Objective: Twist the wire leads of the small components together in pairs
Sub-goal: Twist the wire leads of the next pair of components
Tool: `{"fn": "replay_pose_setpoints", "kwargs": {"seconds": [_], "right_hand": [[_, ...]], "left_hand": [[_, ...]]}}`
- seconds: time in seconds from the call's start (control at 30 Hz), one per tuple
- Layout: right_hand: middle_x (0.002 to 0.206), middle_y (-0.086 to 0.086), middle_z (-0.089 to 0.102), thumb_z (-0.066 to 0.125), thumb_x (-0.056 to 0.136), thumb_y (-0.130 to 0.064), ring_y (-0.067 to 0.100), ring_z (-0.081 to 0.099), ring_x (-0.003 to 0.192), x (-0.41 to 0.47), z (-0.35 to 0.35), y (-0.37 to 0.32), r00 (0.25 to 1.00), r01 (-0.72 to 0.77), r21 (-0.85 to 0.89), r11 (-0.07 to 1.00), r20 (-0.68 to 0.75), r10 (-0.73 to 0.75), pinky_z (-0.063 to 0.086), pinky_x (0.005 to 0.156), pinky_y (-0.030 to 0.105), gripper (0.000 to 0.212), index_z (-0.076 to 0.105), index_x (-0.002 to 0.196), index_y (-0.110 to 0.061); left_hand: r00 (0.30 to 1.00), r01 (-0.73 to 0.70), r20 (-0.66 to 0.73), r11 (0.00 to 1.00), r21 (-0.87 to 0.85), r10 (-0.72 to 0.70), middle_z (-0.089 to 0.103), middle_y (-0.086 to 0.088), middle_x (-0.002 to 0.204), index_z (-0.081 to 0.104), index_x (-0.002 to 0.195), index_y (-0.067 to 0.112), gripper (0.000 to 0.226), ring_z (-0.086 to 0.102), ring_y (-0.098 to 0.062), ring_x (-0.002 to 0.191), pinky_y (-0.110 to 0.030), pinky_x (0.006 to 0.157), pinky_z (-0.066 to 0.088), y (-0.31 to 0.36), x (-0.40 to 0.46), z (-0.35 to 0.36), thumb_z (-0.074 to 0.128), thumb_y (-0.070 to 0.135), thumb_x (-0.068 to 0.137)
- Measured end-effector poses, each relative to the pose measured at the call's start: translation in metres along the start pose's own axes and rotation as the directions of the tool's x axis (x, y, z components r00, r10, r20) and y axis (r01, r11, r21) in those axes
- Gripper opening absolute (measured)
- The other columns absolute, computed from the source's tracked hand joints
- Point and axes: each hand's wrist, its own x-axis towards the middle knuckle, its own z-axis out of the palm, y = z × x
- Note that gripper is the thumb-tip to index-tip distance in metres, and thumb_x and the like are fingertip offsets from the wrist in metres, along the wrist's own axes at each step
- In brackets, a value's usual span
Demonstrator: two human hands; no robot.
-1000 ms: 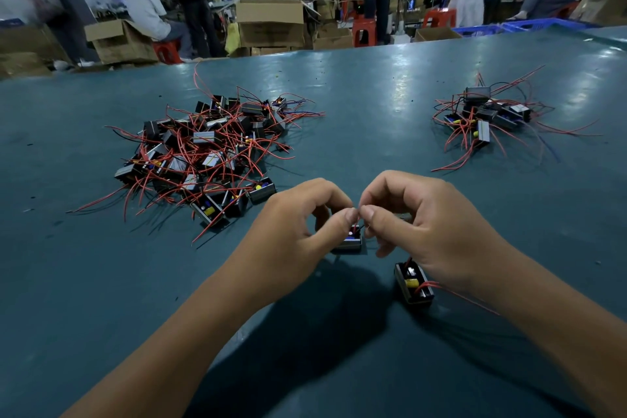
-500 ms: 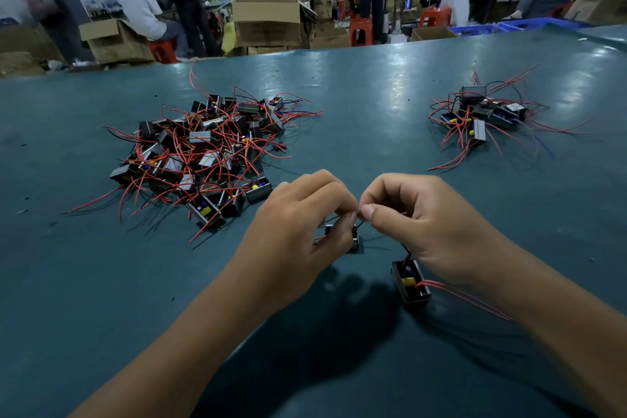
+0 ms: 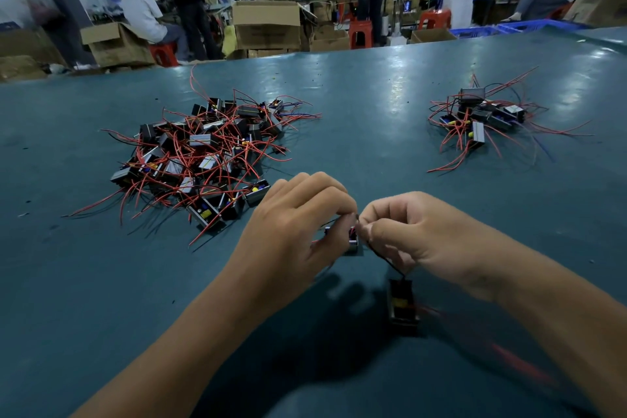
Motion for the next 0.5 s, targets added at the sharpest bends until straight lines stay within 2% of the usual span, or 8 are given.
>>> {"fn": "replay_pose_setpoints", "kwargs": {"seconds": [0.1,0.17,0.23,0.3,0.37,0.43,0.5], "right_hand": [[0.064,-0.005,0.059,0.054,0.096,-0.008,0.01,0.05,0.061,0.0011,0.001,-0.0036,0.995,0.089,-0.007,0.996,-0.053,-0.089,0.04,0.059,0.024,0.019,0.063,0.08,-0.014],[0.07,0.002,0.065,0.052,0.097,-0.006,0.013,0.058,0.067,0.0006,0.0002,-0.004,0.993,0.113,0.08,0.99,-0.027,-0.111,0.047,0.064,0.021,0.018,0.062,0.083,-0.009],[0.069,0.004,0.066,0.053,0.097,-0.005,0.016,0.06,0.065,-0.0001,0.0004,-0.0035,0.992,0.125,0.143,0.982,-0.009,-0.125,0.05,0.063,0.02,0.014,0.06,0.085,-0.006],[0.067,0.005,0.065,0.055,0.096,-0.005,0.018,0.06,0.061,0.0003,0.0021,-0.0024,0.99,0.141,0.155,0.978,-0.038,-0.137,0.051,0.061,0.022,0.012,0.06,0.085,-0.005],[0.065,0.005,0.063,0.055,0.096,-0.004,0.017,0.058,0.058,0.001,0.0028,-0.0025,0.986,0.157,0.169,0.973,-0.083,-0.145,0.052,0.057,0.024,0.011,0.06,0.085,-0.004],[0.063,0.004,0.062,0.055,0.096,-0.003,0.015,0.056,0.055,0.0008,0.0019,-0.0029,0.982,0.167,0.179,0.97,-0.114,-0.148,0.049,0.051,0.022,0.011,0.06,0.086,-0.001],[0.061,0.003,0.061,0.056,0.096,-0.002,0.014,0.054,0.054,0.0006,0.0015,-0.0032,0.981,0.17,0.179,0.969,-0.125,-0.149,0.048,0.048,0.021,0.011,0.06,0.086,-0.001]], "left_hand": [[0.991,0.13,-0.003,0.984,-0.118,-0.132,0.058,0.005,0.086,0.063,0.082,0.009,0.009,0.051,-0.016,0.076,-0.032,0.07,0.043,-0.0029,0.0007,-0.0026,0.059,0.009,0.09],[0.979,0.202,0.014,0.97,-0.136,-0.202,0.058,0.004,0.082,0.062,0.081,0.01,0.008,0.051,-0.014,0.075,-0.02,0.07,0.038,-0.0044,0.0013,-0.0025,0.061,0.006,0.088],[0.965,0.263,0.037,0.944,-0.197,-0.26,0.058,0.006,0.079,0.063,0.083,0.013,0.008,0.052,-0.013,0.074,-0.017,0.069,0.036,-0.0052,0.0007,-0.0022,0.06,0.013,0.09],[0.933,0.358,0.083,0.868,-0.345,-0.351,0.061,0.005,0.078,0.066,0.087,0.019,0.011,0.053,-0.019,0.07,-0.028,0.065,0.042,-0.006,-0.0012,-0.0009,0.06,0.028,0.093],[0.893,0.436,0.145,0.74,-0.513,-0.425,0.064,-0.006,0.079,0.07,0.092,0.023,0.021,0.052,-0.039,0.072,-0.047,0.065,0.043,-0.0049,-0.0007,-0.0011,0.061,0.041,0.088],[0.871,0.465,0.181,0.646,-0.605,-0.457,0.065,-0.021,0.084,0.073,0.096,0.022,0.023,0.053,-0.045,0.07,-0.058,0.066,0.044,-0.0031,0.0006,-0.0004,0.067,0.041,0.084],[0.864,0.47,0.179,0.626,-0.622,-0.471,0.067,-0.023,0.085,0.074,0.095,0.025,0.017,0.055,-0.045,0.07,-0.061,0.065,0.045,-0.0023,0.0019,0.0007,0.072,0.037,0.084]]}}
